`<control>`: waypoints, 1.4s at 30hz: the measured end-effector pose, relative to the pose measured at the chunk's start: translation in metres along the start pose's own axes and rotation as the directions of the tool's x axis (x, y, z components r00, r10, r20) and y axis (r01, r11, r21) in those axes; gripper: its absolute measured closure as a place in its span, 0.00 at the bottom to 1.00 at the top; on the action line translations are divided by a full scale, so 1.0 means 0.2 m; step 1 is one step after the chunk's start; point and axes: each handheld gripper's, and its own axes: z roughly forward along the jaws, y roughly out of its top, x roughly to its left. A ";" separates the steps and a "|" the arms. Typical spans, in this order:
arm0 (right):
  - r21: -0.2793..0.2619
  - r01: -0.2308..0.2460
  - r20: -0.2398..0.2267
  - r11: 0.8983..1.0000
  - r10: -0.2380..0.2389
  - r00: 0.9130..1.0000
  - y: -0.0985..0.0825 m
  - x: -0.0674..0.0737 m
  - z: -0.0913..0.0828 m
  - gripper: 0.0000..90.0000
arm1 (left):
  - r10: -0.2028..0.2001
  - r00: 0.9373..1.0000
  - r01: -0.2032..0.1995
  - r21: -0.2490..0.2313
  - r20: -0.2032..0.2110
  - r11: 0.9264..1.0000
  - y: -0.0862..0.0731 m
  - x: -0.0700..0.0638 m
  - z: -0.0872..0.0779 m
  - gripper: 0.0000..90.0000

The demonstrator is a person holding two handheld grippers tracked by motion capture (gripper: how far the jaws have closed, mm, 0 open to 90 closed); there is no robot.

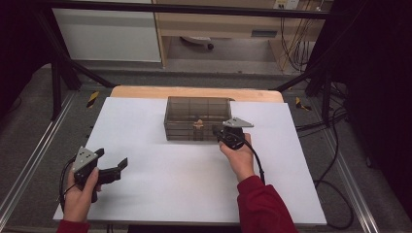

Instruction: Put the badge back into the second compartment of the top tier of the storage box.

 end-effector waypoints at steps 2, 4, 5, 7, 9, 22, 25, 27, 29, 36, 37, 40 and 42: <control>-0.005 0.001 0.003 1.000 -0.001 1.000 0.00 0.00 0.00 1.00 | 0.000 1.000 0.000 0.001 0.000 1.000 0.00 0.00 0.00 0.05; -0.004 0.000 0.004 1.000 0.000 1.000 0.00 0.00 -0.01 1.00 | 0.001 1.000 -0.001 0.001 0.001 1.000 0.00 0.00 0.00 0.05; -0.004 0.001 0.005 1.000 -0.001 1.000 0.00 0.00 -0.01 1.00 | 0.000 1.000 0.000 -0.001 0.001 1.000 0.00 0.00 0.00 0.05; -0.005 0.000 0.005 1.000 0.000 1.000 0.01 0.00 -0.01 1.00 | 0.002 1.000 -0.002 0.002 0.001 1.000 0.00 0.00 0.00 0.05; -0.003 0.000 0.006 1.000 0.000 1.000 0.01 0.00 -0.01 1.00 | -0.001 1.000 0.001 0.001 -0.001 1.000 0.00 0.00 0.00 0.05; 0.001 0.005 0.000 1.000 -0.005 1.000 0.01 0.01 0.01 1.00 | -0.002 1.000 0.002 -0.003 0.000 1.000 0.00 0.00 0.00 0.05; 0.001 0.008 0.001 1.000 -0.008 1.000 0.01 0.02 0.01 1.00 | -0.004 1.000 0.004 -0.004 0.003 1.000 0.00 0.00 0.00 0.05; 0.006 0.010 0.001 1.000 -0.010 1.000 0.01 0.02 0.01 1.00 | -0.010 1.000 0.010 -0.002 0.006 1.000 0.00 0.00 0.00 0.05; 0.012 0.013 0.002 1.000 -0.013 1.000 0.02 0.02 0.01 1.00 | -0.016 1.000 0.016 -0.003 0.002 1.000 0.00 0.01 0.00 0.05; 0.014 0.016 0.005 1.000 -0.016 1.000 0.03 0.02 0.01 1.00 | -0.014 1.000 0.014 -0.002 0.002 1.000 0.00 0.01 0.00 0.05; 0.014 0.016 0.005 1.000 -0.017 1.000 0.03 0.02 0.01 1.00 | -0.012 1.000 0.012 0.001 0.003 1.000 0.00 0.01 0.00 0.05; 0.018 0.022 0.003 1.000 -0.022 1.000 0.03 0.02 0.01 1.00 | -0.015 1.000 0.015 -0.005 0.002 1.000 0.00 0.01 0.00 0.05; 0.018 0.026 0.005 0.999 -0.026 1.000 0.03 0.02 0.00 1.00 | -0.011 1.000 0.011 -0.002 -0.001 1.000 0.00 0.01 0.00 0.05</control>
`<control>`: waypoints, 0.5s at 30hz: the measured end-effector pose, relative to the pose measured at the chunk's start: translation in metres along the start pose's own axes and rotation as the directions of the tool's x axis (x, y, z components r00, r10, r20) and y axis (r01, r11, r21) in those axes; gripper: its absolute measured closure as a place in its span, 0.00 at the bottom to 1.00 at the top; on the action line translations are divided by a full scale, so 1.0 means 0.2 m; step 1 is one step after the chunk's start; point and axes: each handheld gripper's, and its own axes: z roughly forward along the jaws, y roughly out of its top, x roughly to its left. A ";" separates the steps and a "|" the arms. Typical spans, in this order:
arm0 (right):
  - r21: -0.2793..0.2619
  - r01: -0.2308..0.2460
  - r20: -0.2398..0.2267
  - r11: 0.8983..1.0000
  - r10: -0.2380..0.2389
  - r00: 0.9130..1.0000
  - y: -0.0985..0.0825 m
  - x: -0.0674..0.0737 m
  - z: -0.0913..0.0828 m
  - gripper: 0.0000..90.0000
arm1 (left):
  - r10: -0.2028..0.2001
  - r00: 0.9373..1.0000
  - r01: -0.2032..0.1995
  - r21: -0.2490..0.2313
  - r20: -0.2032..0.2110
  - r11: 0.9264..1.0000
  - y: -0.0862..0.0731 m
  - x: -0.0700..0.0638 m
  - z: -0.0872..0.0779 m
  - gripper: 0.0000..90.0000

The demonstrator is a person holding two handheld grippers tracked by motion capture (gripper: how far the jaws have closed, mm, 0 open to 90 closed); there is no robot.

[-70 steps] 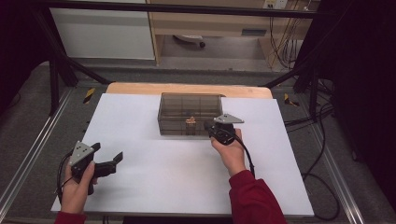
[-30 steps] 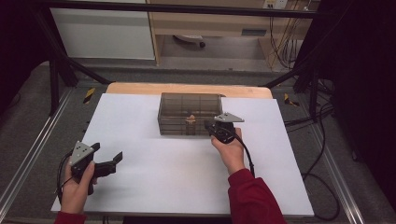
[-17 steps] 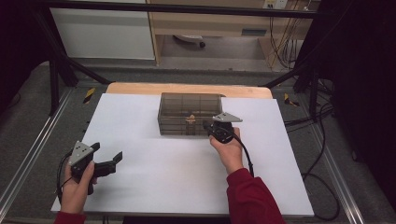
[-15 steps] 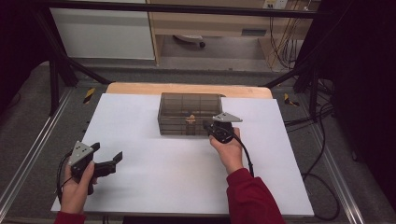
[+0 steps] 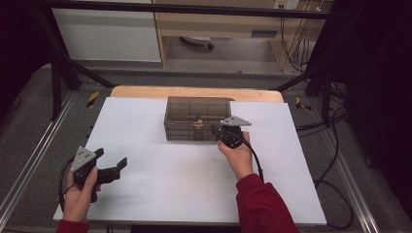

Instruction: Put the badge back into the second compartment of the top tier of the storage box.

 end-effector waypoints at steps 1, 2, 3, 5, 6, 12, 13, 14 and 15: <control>-0.003 0.001 0.000 1.000 -0.001 1.000 0.00 0.00 0.00 1.00 | 0.000 1.000 0.000 -0.001 0.000 1.000 0.00 0.00 0.00 0.05; -0.006 0.002 -0.002 1.000 -0.002 1.000 0.00 0.00 -0.01 1.00 | 0.003 1.000 -0.003 -0.001 -0.001 1.000 0.00 -0.01 0.00 0.05; -0.006 0.003 -0.004 1.000 -0.003 1.000 0.00 0.00 -0.01 1.00 | 0.006 1.000 -0.006 0.000 -0.002 1.000 0.00 -0.01 0.00 0.05; -0.004 0.008 -0.009 1.000 -0.008 1.000 0.00 0.01 -0.02 1.00 | 0.005 1.000 -0.005 0.000 -0.004 1.000 0.00 -0.01 0.00 0.05; -0.003 0.011 -0.011 1.000 -0.011 1.000 0.00 0.01 -0.02 1.00 | 0.003 1.000 -0.003 0.000 -0.005 1.000 0.00 -0.01 0.00 0.05; -0.015 0.025 -0.021 1.000 -0.025 0.999 0.02 0.03 -0.07 1.00 | -0.003 1.000 0.003 0.004 -0.007 1.000 0.00 0.00 0.01 0.05; -0.015 0.030 -0.022 0.999 -0.030 0.999 0.03 0.03 -0.08 1.00 | -0.004 1.000 0.004 0.003 -0.006 1.000 0.00 -0.01 0.01 0.05; -0.019 0.031 -0.023 0.999 -0.032 0.999 0.03 0.03 -0.09 1.00 | -0.003 1.000 0.003 0.004 -0.006 1.000 0.00 -0.01 0.01 0.05; -0.022 0.030 -0.022 0.999 -0.030 0.999 0.03 0.03 -0.10 1.00 | -0.002 1.000 0.002 0.005 -0.006 1.000 0.00 0.00 0.00 0.05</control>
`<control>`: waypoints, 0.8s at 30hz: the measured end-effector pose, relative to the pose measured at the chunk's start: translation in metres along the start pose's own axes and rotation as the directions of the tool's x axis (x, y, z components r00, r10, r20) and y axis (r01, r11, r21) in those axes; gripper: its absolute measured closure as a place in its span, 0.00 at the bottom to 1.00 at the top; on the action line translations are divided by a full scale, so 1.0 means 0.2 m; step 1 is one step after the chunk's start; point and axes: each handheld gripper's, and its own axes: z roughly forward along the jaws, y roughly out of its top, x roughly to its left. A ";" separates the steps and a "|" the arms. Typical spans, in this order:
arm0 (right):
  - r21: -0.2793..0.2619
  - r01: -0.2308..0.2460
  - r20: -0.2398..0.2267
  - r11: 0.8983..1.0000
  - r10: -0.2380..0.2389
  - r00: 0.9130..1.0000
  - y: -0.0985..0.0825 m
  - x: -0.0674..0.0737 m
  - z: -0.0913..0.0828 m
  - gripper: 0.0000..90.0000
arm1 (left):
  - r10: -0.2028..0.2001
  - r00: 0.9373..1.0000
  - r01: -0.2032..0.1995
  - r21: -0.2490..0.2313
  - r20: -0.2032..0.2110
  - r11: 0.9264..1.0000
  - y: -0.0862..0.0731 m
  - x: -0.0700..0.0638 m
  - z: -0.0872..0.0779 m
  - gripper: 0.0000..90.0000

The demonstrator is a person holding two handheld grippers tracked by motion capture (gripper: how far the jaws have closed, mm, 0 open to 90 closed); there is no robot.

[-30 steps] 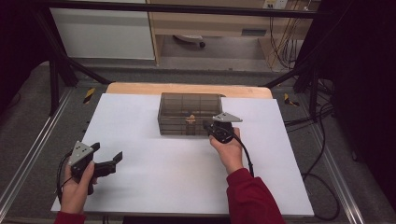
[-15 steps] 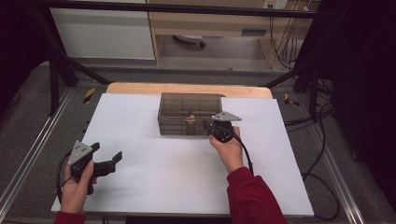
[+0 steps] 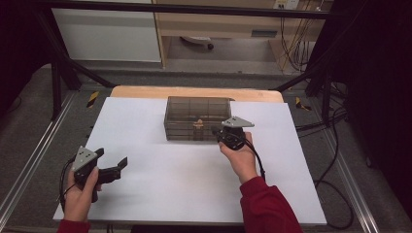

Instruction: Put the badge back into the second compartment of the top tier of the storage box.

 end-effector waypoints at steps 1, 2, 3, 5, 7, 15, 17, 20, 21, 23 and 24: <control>-0.002 0.004 0.001 1.000 -0.004 1.000 0.00 0.00 -0.01 1.00 | 0.000 1.000 0.000 0.000 0.000 1.000 0.00 0.00 0.00 0.05; -0.007 0.003 0.001 1.000 -0.003 1.000 0.01 0.00 -0.02 1.00 | -0.002 1.000 0.002 -0.001 0.000 1.000 0.00 0.00 0.00 0.05; -0.009 0.001 0.003 1.000 -0.001 1.000 0.01 0.00 -0.03 1.00 | -0.001 1.000 0.001 -0.003 -0.001 1.000 0.00 0.00 0.00 0.05; -0.015 -0.001 0.003 1.000 0.001 1.000 0.01 -0.01 -0.04 1.00 | -0.003 1.000 0.003 -0.002 0.001 1.000 0.00 0.00 0.00 0.05; -0.024 -0.003 0.000 1.000 0.003 1.000 0.02 -0.01 -0.05 1.00 | -0.006 1.000 0.006 -0.006 0.002 1.000 0.00 0.01 0.00 0.05; -0.077 0.000 -0.015 0.997 -0.001 1.000 0.05 0.02 -0.09 0.99 | 0.001 1.000 -0.001 -0.006 0.004 1.000 0.00 0.00 0.00 0.05; -0.084 0.001 -0.021 0.996 -0.003 1.000 0.06 0.02 -0.10 0.95 | -0.001 1.000 0.001 -0.007 0.004 1.000 0.00 0.00 0.00 0.05; -0.100 -0.002 -0.024 0.995 0.000 1.000 0.07 0.03 -0.11 0.85 | 0.002 1.000 -0.002 0.000 0.005 1.000 0.00 0.00 0.00 0.05; -0.105 -0.008 -0.028 0.994 0.005 1.000 0.07 0.02 -0.12 0.81 | 0.003 1.000 -0.003 0.002 0.006 1.000 0.00 0.00 0.00 0.05; -0.109 -0.013 -0.037 0.994 0.009 0.999 0.08 0.02 -0.12 0.72 | 0.004 1.000 -0.004 0.000 0.007 1.000 0.00 0.00 0.00 0.05; -0.110 -0.014 -0.034 0.994 0.011 0.999 0.09 0.02 -0.12 0.67 | 0.002 1.000 -0.002 -0.002 0.008 1.000 0.00 0.00 0.00 0.05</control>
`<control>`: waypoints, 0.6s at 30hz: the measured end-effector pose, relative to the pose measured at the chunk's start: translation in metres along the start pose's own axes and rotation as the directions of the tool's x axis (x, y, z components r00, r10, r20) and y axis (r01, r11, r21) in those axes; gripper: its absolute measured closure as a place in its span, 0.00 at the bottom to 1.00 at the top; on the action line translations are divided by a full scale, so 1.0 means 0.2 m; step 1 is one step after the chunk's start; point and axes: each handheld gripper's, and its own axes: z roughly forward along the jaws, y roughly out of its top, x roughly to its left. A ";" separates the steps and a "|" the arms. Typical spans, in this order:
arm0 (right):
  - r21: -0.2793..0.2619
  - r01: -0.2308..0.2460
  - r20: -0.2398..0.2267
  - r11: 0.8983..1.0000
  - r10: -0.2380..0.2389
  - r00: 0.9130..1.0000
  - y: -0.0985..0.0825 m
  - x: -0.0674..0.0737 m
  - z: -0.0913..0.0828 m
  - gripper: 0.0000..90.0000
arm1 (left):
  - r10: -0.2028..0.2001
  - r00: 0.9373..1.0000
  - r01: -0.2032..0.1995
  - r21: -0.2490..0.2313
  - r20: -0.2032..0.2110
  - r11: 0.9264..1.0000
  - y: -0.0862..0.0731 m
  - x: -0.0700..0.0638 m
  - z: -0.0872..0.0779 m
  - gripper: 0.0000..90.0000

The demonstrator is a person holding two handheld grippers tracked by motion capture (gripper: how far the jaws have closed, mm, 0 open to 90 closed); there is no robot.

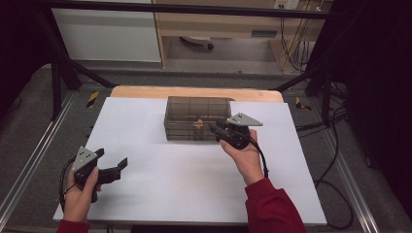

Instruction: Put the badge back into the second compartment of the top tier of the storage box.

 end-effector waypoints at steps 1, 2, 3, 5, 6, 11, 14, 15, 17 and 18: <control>-0.001 -0.001 0.001 1.000 0.001 1.000 0.01 0.00 0.00 0.61 | 0.000 1.000 0.000 -0.001 0.001 1.000 0.00 0.00 0.00 0.05; -0.005 -0.001 0.007 1.000 0.001 1.000 0.02 0.00 0.00 0.55 | -0.001 1.000 0.001 0.001 -0.001 1.000 0.00 0.00 0.00 0.05; -0.006 -0.004 0.014 1.000 0.004 1.000 0.02 0.00 0.00 0.49 | 0.001 1.000 -0.001 0.006 -0.002 1.000 0.00 0.01 0.00 0.05; -0.005 -0.005 0.024 1.000 0.005 1.000 0.04 -0.01 0.00 0.40 | -0.001 1.000 0.001 0.007 -0.003 1.000 0.00 0.01 0.00 0.05; -0.002 -0.008 0.026 1.000 0.008 1.000 0.05 -0.01 0.00 0.35 | -0.003 1.000 0.003 0.006 -0.002 1.000 0.00 0.01 0.00 0.05; -0.024 0.012 0.036 1.000 -0.011 0.999 0.09 -0.01 -0.03 0.18 | -0.004 1.000 0.004 0.000 -0.004 1.000 -0.01 0.01 -0.01 0.05; -0.019 0.011 0.043 1.000 -0.010 0.999 0.10 -0.01 -0.04 0.09 | -0.002 1.000 0.002 0.005 -0.004 1.000 -0.01 0.01 -0.01 0.05; -0.017 0.007 0.047 1.000 -0.006 0.999 0.10 -0.02 -0.04 0.08 | -0.002 1.000 0.002 0.005 -0.005 1.000 -0.01 0.01 -0.01 0.05; -0.014 0.011 0.042 1.000 -0.010 0.999 0.10 -0.02 -0.04 0.06 | -0.004 1.000 0.004 0.006 -0.007 1.000 -0.01 0.01 -0.01 0.05; -0.009 0.011 0.042 1.000 -0.011 0.999 0.10 -0.03 -0.04 0.06 | -0.005 1.000 0.005 0.001 -0.009 1.000 -0.01 0.01 -0.02 0.05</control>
